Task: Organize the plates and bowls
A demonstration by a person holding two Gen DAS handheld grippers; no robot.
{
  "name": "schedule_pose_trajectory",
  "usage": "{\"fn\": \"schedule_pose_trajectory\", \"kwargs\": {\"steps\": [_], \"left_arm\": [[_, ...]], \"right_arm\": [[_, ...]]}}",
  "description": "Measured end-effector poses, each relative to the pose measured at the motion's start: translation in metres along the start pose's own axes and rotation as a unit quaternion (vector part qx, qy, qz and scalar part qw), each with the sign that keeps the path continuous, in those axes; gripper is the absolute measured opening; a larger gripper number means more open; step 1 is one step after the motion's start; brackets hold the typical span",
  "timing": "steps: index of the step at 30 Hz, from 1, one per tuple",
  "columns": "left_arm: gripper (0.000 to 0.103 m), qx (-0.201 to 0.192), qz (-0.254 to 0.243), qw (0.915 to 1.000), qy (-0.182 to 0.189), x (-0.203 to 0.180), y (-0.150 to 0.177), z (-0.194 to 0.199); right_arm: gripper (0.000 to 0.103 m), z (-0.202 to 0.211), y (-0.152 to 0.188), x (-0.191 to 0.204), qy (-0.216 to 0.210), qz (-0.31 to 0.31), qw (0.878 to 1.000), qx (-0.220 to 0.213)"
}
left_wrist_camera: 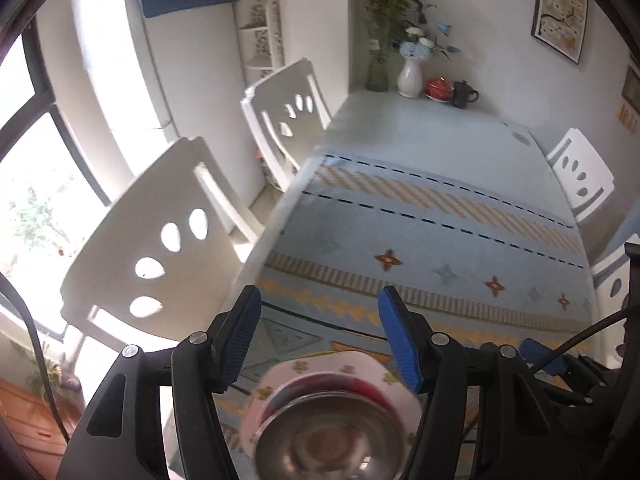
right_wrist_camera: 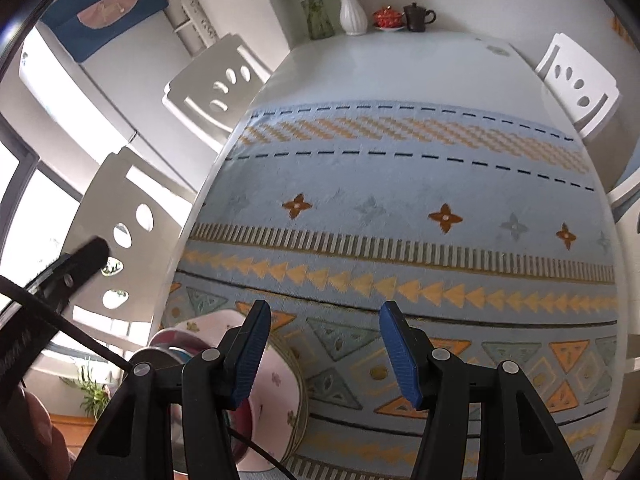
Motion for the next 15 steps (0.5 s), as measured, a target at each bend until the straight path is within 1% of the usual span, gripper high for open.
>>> {"fn": "schedule_pose_trajectory", "kwargs": {"steps": [4, 7, 8, 11, 13, 15], "left_arm": [[0.059, 0.002, 0.000, 1.0000, 0.003, 0.006, 0.002, 0.003], [0.063, 0.005, -0.001, 1.0000, 0.006, 0.002, 0.000, 0.003], [0.066, 0.006, -0.001, 1.0000, 0.005, 0.002, 0.000, 0.002], [0.067, 0.004, 0.013, 0.9998, -0.015, 0.010, -0.004, 0.002], [0.067, -0.005, 0.022, 0.9996, -0.018, 0.015, -0.007, 0.005], [0.067, -0.008, 0.020, 0.9995, -0.021, 0.015, -0.009, 0.007]], "right_arm": [[0.055, -0.002, 0.002, 0.014, 0.003, 0.018, 1.000, 0.002], [0.055, -0.001, 0.005, 0.019, 0.006, 0.028, 1.000, 0.000], [0.055, -0.002, 0.007, 0.020, 0.004, 0.027, 1.000, 0.002], [0.055, -0.002, 0.010, 0.022, 0.000, 0.029, 1.000, 0.005], [0.055, -0.001, 0.012, 0.023, 0.002, 0.033, 0.999, 0.004], [0.055, -0.001, 0.012, 0.023, 0.005, 0.032, 0.999, 0.004]]}}
Point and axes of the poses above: each gripper's, at about its wrist camera, not at the fingertips, and z roughly against the way its jaws point, x to its left, y to its underside, the point moved 4 cm from there along -z, roughly the way its jaws point, and after that the axes turned 4 degrees about x, right-handed, at the moved point
